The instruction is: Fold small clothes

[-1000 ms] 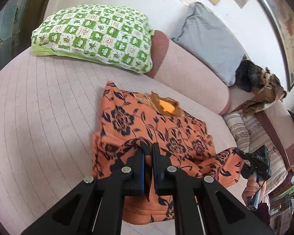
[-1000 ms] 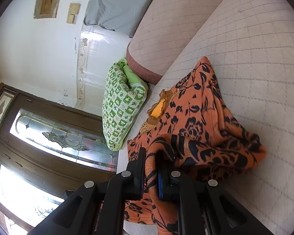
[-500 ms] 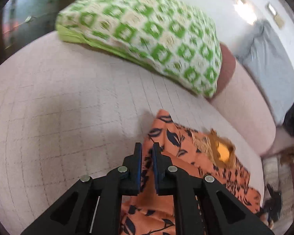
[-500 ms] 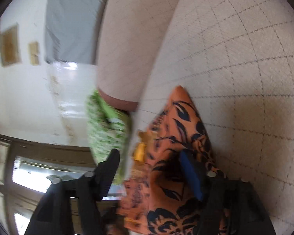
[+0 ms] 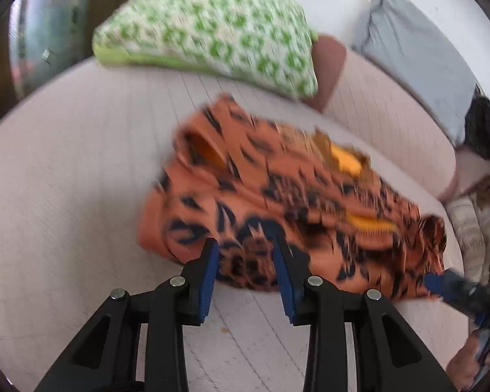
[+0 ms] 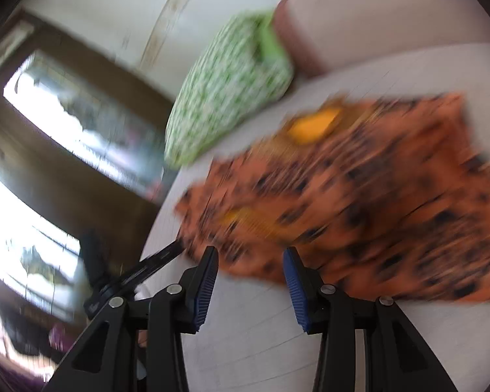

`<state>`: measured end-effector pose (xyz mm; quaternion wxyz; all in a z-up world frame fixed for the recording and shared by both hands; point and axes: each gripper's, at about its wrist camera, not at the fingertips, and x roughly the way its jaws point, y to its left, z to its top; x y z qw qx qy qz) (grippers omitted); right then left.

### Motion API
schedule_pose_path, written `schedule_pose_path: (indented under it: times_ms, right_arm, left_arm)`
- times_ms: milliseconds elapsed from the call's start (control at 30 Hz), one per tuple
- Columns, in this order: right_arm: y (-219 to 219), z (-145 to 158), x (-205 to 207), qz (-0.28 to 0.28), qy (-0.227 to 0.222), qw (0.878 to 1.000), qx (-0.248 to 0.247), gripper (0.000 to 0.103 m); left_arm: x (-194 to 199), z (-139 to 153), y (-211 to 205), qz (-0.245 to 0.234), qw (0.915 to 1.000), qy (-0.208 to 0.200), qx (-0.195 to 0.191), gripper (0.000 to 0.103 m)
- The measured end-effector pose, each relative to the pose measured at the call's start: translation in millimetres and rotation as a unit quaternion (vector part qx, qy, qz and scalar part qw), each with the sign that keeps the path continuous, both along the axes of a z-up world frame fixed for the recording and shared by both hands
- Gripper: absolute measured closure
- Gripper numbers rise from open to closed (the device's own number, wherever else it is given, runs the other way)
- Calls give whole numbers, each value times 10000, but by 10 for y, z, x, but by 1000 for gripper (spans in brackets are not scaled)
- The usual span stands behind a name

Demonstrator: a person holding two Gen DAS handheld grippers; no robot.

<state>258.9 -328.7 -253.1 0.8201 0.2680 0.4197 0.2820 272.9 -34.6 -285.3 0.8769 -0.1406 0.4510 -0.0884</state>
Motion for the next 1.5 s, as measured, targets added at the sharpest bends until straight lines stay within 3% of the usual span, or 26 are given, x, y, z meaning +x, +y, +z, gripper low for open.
schedule_pose_path:
  times_ms: [133, 200, 300, 400, 533, 600, 700, 767, 867, 933, 1000, 1033, 1100, 1167, 1300, 1367, 1400, 1467, 1500]
  right_arm:
    - [437, -276, 49, 39, 261, 9983, -525, 59]
    - [430, -358, 178, -230, 337, 9980, -491, 59]
    - [389, -359, 420, -750, 223, 9928, -905, 59]
    - [268, -304, 778, -1035, 214, 9885, -1082, 59]
    - [238, 73, 1485, -1450, -76, 9767, -1577, 59]
    - [165, 336, 1809, -1839, -327, 9721, -1420, 59]
    - [92, 583, 1955, -2148, -487, 9715, -881, 58]
    - [130, 636, 1864, -1910, -484, 9787, -576, 58]
    - [404, 423, 1549, -941, -96, 9940, -541, 58]
    - [562, 256, 1328, -640, 76, 9936, -926, 58]
    - [719, 182, 1117, -477, -62, 9872, -1520, 57]
    - [785, 189, 1079, -423, -164, 9847, -1685, 54]
    - [940, 268, 1047, -197, -261, 9855, -1665, 33]
    - [1112, 371, 1069, 167, -302, 9896, -1395, 30]
    - [1374, 448, 1079, 89, -338, 9828, -1815, 30]
    - [1201, 522, 1059, -168, -435, 9853, -1645, 30]
    - [1074, 562, 1039, -353, -481, 9859, -1566, 30]
    - [580, 656, 941, -926, -562, 9845, -1383, 30]
    - [343, 666, 921, -1184, -533, 9824, -1346, 30]
  left_arm:
    - [151, -201, 90, 268, 9993, 249, -6, 68]
    - [209, -218, 118, 328, 9991, 242, -100, 68]
    - [283, -200, 73, 243, 9995, 183, 104, 68]
    - [328, -208, 81, 266, 9993, 241, -45, 68]
    - [364, -222, 23, 256, 9989, 380, -97, 68]
    - [373, -221, 30, 228, 9989, 397, -125, 68]
    - [400, -222, 66, 250, 9981, 472, -305, 68]
    - [407, -226, 129, 263, 9973, 525, -434, 68]
    - [375, -224, 190, 318, 9967, 553, -512, 69]
    - [345, -206, 219, 343, 9965, 544, -534, 69]
    - [304, -177, 284, 388, 9962, 506, -585, 69]
    - [290, -171, 324, 430, 9958, 502, -639, 69]
    - [262, -155, 418, 552, 9940, 510, -792, 69]
    - [272, -125, 492, 609, 9935, 502, -816, 69]
    - [362, 36, 646, 750, 9945, 163, -719, 68]
    - [419, 185, 716, 800, 9955, -144, -481, 68]
    - [445, 260, 748, 785, 9957, -303, -388, 66]
    - [510, 426, 792, 710, 9948, -725, -110, 45]
    - [538, 486, 797, 683, 9934, -915, 53, 21]
